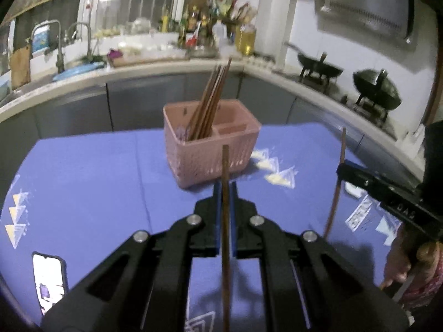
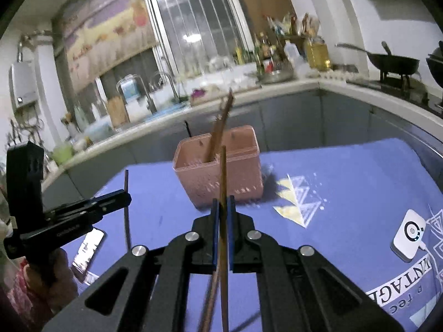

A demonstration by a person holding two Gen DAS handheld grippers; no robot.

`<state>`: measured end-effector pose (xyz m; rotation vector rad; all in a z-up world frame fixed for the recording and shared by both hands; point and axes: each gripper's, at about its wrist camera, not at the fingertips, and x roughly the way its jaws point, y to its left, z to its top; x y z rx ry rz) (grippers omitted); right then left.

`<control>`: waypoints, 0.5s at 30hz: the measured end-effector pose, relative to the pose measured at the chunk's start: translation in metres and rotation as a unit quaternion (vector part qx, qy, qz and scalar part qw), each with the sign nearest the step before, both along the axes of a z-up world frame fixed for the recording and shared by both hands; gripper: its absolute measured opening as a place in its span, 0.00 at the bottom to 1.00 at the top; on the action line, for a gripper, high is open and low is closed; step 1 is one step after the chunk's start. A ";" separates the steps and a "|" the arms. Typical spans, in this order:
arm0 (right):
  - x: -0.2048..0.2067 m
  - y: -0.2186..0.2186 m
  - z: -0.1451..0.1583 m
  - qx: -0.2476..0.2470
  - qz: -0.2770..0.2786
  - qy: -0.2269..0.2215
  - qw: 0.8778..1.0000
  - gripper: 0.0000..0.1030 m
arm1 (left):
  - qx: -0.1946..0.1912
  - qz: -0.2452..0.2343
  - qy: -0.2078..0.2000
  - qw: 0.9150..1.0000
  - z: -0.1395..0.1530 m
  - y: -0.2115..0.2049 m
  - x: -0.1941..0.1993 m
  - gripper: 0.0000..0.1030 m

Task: Organize utensils
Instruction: 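Lift both held chopsticks and carry them over the pink basket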

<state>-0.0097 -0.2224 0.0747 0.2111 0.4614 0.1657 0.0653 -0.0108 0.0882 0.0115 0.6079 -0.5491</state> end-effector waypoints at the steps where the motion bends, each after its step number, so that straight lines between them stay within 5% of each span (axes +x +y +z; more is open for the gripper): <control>1: 0.001 0.002 0.003 0.000 0.001 -0.005 1.000 0.05 | -0.004 -0.001 -0.003 1.000 0.003 0.002 -0.003 0.04; 15: -0.011 0.006 0.020 0.005 -0.019 -0.021 1.000 0.05 | -0.024 -0.014 -0.021 0.999 0.020 0.001 -0.014 0.04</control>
